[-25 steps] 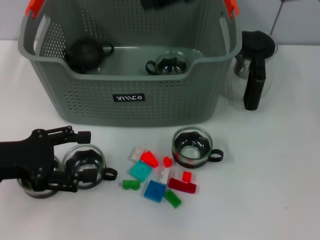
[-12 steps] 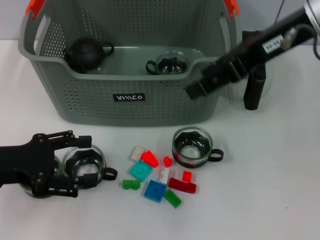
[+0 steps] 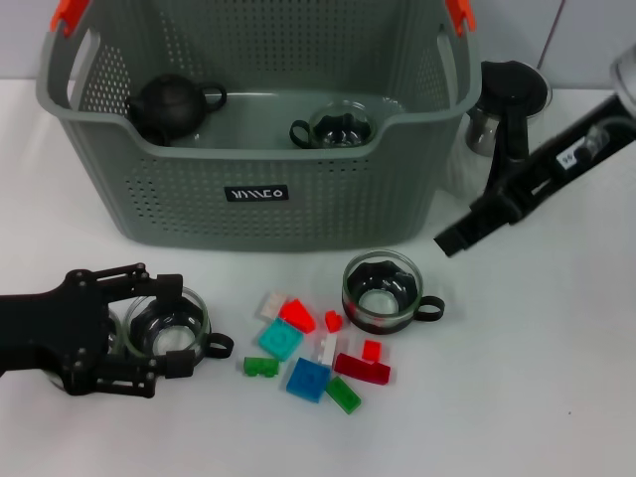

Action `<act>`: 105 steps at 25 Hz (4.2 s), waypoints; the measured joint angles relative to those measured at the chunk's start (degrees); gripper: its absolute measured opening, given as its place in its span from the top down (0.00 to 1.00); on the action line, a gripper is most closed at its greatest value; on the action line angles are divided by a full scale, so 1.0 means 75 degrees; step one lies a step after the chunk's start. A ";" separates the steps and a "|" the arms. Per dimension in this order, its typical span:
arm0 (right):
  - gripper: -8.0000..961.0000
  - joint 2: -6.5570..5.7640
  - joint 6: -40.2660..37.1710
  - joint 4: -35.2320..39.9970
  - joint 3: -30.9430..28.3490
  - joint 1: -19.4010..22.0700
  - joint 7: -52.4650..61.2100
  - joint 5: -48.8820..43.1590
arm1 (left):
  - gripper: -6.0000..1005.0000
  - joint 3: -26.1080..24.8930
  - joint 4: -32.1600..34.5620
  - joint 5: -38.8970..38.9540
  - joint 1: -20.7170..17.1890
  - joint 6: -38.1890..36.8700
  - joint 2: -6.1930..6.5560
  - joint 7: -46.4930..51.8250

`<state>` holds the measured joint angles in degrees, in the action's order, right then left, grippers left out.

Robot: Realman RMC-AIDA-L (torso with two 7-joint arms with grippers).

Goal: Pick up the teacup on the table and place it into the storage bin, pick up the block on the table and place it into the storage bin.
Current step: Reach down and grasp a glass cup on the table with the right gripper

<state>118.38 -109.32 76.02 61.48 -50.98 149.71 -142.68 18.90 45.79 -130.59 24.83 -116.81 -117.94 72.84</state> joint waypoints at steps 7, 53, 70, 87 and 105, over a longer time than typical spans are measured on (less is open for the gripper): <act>0.22 0.0054 0.0884 -0.0895 0.0727 -0.0172 -0.0401 -0.0792 | 0.07 -0.0001 -0.0017 -0.0002 0.0003 0.0042 -0.0001 -0.0011; 0.23 0.0259 0.3876 -0.2980 0.2679 -0.0502 -0.1933 -0.0253 | 0.07 0.0024 -0.0037 -0.0013 -0.0100 0.0227 -0.0024 -0.0044; 0.24 0.0259 0.4156 -0.3141 0.2543 -0.0302 -0.1996 0.0020 | 0.07 0.0004 -0.0035 -0.0013 -0.0132 0.0236 -0.0028 -0.0104; 0.24 0.0263 0.4377 -0.3126 0.2513 -0.0047 -0.1482 0.0033 | 0.07 0.0019 -0.0036 -0.0013 -0.0175 0.0246 -0.0050 -0.0138; 0.24 0.0228 0.4014 -0.3092 0.2085 -0.0011 -0.0287 0.0053 | 0.07 0.0010 -0.0036 -0.0022 -0.0194 0.0279 -0.0060 -0.0167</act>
<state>120.09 -79.22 52.83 77.12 -51.07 147.55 -142.28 18.97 45.53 -130.76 23.38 -114.72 -118.39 71.59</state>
